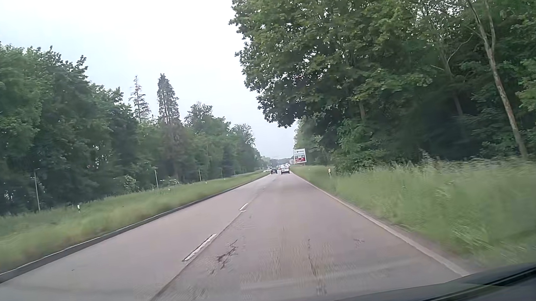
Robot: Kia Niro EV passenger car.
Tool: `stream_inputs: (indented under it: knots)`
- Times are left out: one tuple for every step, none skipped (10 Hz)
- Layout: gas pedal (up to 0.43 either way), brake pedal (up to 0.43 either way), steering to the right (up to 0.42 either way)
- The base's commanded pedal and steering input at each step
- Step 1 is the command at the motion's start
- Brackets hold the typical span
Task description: Follow the waypoints while adhering to traffic rules and regulations
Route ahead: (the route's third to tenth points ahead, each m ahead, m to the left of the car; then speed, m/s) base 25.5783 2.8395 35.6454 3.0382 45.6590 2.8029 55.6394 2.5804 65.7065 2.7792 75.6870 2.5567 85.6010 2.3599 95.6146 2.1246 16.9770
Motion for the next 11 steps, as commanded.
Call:
stream_inputs:
  knots:
    - [0.157,0.000,-0.003]
    - [0.157,0.000,-0.003]
    - [0.157,0.000,-0.003]
    - [0.157,0.000,-0.003]
    - [0.157,0.000,-0.003]
    - [0.157,0.000,-0.003]
    - [0.157,0.000,-0.002]
    - [0.157,0.000,-0.002]
    - [0.157,0.000,-0.001]
    - [0.157,0.000,-0.001]
    - [0.157,0.000,0.000]
